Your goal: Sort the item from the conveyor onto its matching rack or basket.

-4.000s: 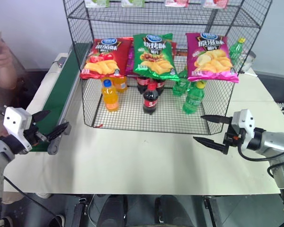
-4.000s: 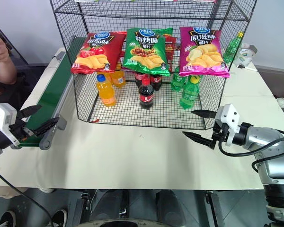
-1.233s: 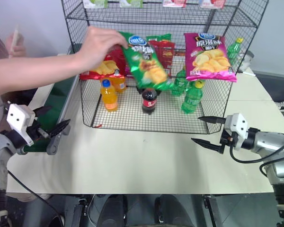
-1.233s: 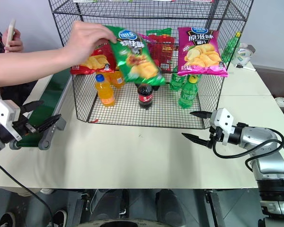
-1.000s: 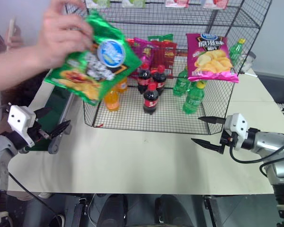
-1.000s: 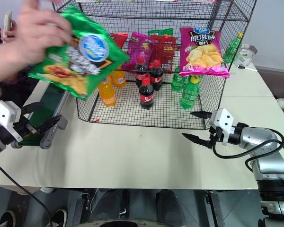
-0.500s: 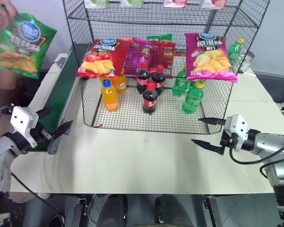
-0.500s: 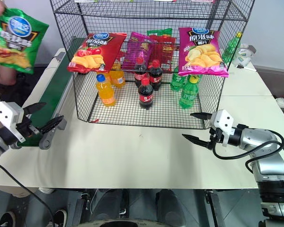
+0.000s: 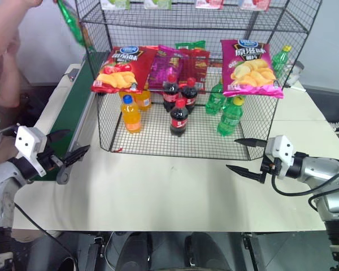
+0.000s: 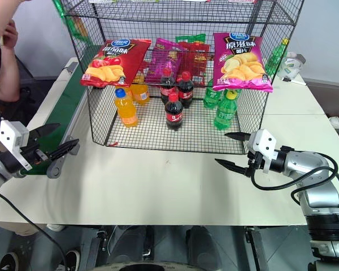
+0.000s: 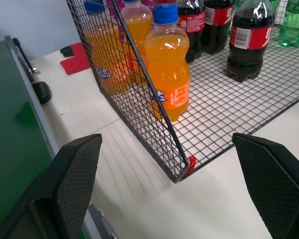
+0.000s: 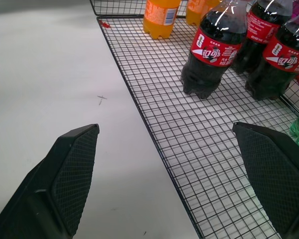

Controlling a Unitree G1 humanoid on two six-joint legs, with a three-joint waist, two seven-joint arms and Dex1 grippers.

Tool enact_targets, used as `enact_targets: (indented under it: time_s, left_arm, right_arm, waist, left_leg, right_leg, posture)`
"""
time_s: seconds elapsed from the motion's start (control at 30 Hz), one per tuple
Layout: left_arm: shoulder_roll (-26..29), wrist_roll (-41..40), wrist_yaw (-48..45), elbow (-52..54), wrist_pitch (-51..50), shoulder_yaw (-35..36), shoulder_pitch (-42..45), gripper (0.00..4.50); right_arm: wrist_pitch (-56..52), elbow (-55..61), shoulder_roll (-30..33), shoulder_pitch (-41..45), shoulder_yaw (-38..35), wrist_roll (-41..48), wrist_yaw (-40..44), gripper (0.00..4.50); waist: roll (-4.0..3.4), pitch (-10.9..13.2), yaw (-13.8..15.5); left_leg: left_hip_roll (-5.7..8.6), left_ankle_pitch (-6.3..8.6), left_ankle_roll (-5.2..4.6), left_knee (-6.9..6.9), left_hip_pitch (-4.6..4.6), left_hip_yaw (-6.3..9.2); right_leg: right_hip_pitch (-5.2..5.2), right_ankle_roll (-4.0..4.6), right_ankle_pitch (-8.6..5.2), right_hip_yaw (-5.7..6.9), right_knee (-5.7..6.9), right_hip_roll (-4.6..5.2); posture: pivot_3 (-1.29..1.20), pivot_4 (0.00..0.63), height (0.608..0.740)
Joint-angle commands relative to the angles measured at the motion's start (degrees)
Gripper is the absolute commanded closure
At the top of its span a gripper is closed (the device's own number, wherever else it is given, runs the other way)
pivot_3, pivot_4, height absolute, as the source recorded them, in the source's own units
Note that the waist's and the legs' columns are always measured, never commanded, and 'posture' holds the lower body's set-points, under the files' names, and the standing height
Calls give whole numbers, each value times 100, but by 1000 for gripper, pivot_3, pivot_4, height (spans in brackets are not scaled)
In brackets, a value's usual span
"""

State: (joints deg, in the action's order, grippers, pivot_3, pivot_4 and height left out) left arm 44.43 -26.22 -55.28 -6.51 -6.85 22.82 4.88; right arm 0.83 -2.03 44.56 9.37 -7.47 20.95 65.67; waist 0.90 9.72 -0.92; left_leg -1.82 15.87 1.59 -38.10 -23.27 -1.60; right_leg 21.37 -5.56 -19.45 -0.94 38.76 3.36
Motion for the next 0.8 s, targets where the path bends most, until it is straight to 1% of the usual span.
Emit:
enact_targets:
  time_s: [0.03, 0.4, 0.8]
  left_arm:
    - [71, 22, -30, 152, 121, 80, -18, 0]
    - [26, 31, -18, 159, 211, 108, -38, 0]
    - [84, -207, -115, 447, -140, 283, -363, 0]
  right_arm:
    - [47, 107, 42, 104, -74, 42, 20, 30]
    - [134, -37, 15, 239, 14, -29, 88, 30]
    - [59, 12, -42, 403, 103, 8, 148, 30]
  waist:
    - [0, 0, 0]
    - [0, 0, 0]
    - [0, 0, -2]
  left_leg:
    - [0, 0, 0, 0, 0, 0]
    - [0, 0, 0, 0, 0, 0]
    - [0, 0, 0, -1, 0, 0]
  right_leg:
    - [0, 0, 0, 0, 0, 0]
    - [1, 0, 0, 0, 0, 0]
    - [1, 0, 0, -1, 2, 1]
  posture:
    - [0, 150, 739]
    - [0, 150, 739]
    - [0, 150, 739]
